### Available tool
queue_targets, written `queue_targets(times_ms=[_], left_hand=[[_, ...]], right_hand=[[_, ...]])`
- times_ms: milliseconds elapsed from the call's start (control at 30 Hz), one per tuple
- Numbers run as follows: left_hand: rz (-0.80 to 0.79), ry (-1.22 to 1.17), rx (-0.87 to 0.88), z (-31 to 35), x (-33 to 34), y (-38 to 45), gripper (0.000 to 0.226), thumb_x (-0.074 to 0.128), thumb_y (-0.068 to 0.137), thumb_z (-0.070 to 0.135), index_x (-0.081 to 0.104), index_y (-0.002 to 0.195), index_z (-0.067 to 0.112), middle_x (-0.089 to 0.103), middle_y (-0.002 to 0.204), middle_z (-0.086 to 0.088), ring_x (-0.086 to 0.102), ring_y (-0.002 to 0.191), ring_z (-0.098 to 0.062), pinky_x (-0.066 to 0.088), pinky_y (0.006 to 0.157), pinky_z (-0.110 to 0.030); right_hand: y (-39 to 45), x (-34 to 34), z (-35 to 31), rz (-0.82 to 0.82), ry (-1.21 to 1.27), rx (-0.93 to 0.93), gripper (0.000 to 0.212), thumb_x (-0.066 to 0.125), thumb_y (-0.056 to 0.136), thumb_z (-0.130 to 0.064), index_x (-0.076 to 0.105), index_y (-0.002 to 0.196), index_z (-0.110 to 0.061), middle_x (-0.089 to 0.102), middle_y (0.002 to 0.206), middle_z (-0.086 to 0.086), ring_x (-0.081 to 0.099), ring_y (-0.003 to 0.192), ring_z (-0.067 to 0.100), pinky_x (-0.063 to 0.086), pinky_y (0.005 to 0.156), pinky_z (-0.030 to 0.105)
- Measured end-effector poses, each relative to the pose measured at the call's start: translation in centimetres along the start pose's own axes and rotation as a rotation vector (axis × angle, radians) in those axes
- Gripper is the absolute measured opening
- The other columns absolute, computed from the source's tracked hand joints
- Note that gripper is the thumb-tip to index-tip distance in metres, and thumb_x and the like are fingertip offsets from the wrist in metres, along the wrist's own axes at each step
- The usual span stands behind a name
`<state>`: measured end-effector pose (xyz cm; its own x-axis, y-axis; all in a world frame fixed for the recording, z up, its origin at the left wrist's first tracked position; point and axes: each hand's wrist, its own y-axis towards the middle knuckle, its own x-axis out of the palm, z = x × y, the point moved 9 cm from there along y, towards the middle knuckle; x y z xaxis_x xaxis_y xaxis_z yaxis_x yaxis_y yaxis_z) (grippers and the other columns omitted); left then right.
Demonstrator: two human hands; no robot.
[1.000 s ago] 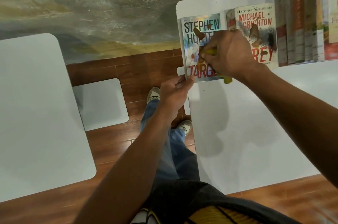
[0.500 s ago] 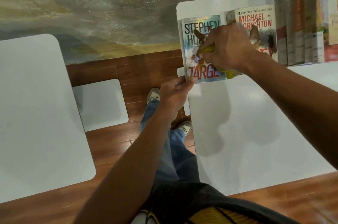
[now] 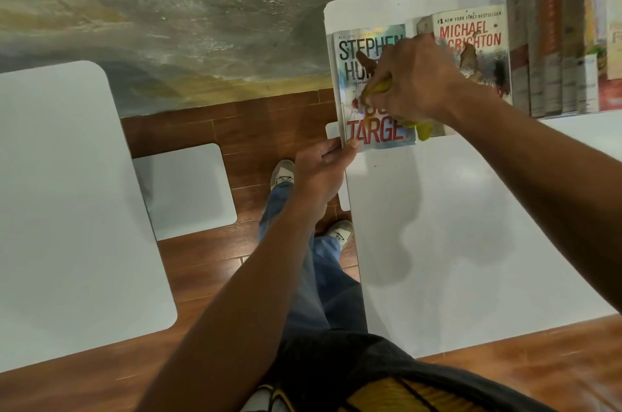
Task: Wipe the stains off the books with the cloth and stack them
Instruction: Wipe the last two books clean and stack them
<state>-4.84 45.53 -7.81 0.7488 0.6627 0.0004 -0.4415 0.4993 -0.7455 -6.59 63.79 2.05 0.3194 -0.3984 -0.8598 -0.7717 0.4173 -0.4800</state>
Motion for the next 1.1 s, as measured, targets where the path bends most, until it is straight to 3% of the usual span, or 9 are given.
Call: queue_targets(times_ms=[167,267,400,533,700,867,933,1033,1100], left_hand=[[0.002,0.009,-0.005,0.1,0.0,-0.2,0.035,0.069,0.094,0.034,0.069,0.126,0.019,0.063,0.088,0.028,0.063,0.078,0.016,0.046,0.061,-0.002],[0.008,0.023,0.003,0.2,-0.2,-0.2,0.034,0.069,0.093,0.036,0.07,0.124,0.021,0.062,0.088,0.029,0.063,0.08,0.014,0.046,0.062,-0.002],[0.001,0.04,-0.009,0.4,-0.2,-0.4,0.035,0.068,0.093,0.037,0.069,0.124,0.021,0.065,0.092,0.025,0.064,0.082,0.011,0.046,0.063,-0.001],[-0.003,0.045,-0.03,0.2,-0.1,-0.3,0.035,0.069,0.093,0.036,0.069,0.125,0.021,0.063,0.088,0.028,0.062,0.077,0.017,0.046,0.061,0.0],[0.002,0.06,-0.014,0.4,-0.2,-0.5,0.034,0.069,0.093,0.037,0.07,0.123,0.022,0.065,0.09,0.028,0.065,0.086,0.009,0.052,0.076,-0.01],[-0.012,-0.017,-0.055,0.7,-0.3,-0.8,0.03,0.068,0.095,0.034,0.071,0.121,0.022,0.067,0.091,0.027,0.066,0.089,0.006,0.048,0.064,-0.004],[-0.025,-0.065,-0.135,0.1,-0.4,-1.0,0.023,0.063,0.097,0.04,0.071,0.112,0.026,0.07,0.096,0.019,0.066,0.097,-0.002,0.05,0.07,-0.011],[-0.024,-0.047,-0.21,-0.6,-0.4,-0.9,0.041,0.048,0.096,0.064,0.068,0.11,0.031,0.07,0.12,0.003,0.064,0.114,-0.019,0.047,0.1,-0.04],[-0.004,-0.032,-0.221,-0.1,-0.6,-0.9,0.049,0.042,0.096,0.069,0.067,0.116,0.032,0.069,0.125,0.001,0.062,0.116,-0.021,0.043,0.099,-0.042]], right_hand=[[-0.1,0.4,-0.5,-0.051,0.004,-0.053,0.033,0.073,0.086,-0.044,0.076,0.112,-0.025,0.068,0.118,0.0,0.064,0.096,0.019,0.057,0.08,0.035],[0.1,-0.1,-0.2,0.03,0.036,-0.01,0.029,0.071,0.088,-0.042,0.075,0.111,-0.025,0.069,0.115,-0.001,0.06,0.086,0.015,0.048,0.069,0.025],[-0.4,0.5,-1.7,-0.002,0.042,-0.116,0.031,0.07,0.088,-0.042,0.075,0.112,-0.022,0.068,0.12,0.001,0.063,0.099,0.019,0.052,0.082,0.031],[-0.2,-0.2,-1.6,0.071,0.077,-0.057,0.03,0.07,0.09,-0.04,0.075,0.114,-0.023,0.068,0.122,-0.001,0.066,0.101,0.021,0.054,0.082,0.031],[0.2,-0.1,-1.3,0.05,0.095,-0.027,0.03,0.071,0.089,-0.039,0.075,0.113,-0.022,0.068,0.124,-0.001,0.067,0.102,0.023,0.055,0.083,0.031],[-0.9,0.7,-1.7,0.075,0.074,-0.075,0.031,0.069,0.09,-0.041,0.075,0.113,-0.021,0.068,0.124,0.002,0.064,0.105,0.022,0.054,0.09,0.037],[-2.1,1.0,-1.7,0.081,0.093,-0.079,0.027,0.071,0.088,-0.039,0.076,0.109,-0.022,0.068,0.122,0.003,0.065,0.103,0.023,0.054,0.089,0.039],[-4.2,2.1,-2.0,0.093,0.091,-0.098,0.021,0.071,0.089,-0.033,0.076,0.107,-0.023,0.069,0.113,0.002,0.063,0.103,0.023,0.053,0.088,0.035],[-5.2,3.2,-2.2,0.053,0.119,-0.092,0.023,0.072,0.088,-0.031,0.076,0.108,-0.02,0.07,0.111,0.002,0.063,0.106,0.024,0.052,0.091,0.035]])
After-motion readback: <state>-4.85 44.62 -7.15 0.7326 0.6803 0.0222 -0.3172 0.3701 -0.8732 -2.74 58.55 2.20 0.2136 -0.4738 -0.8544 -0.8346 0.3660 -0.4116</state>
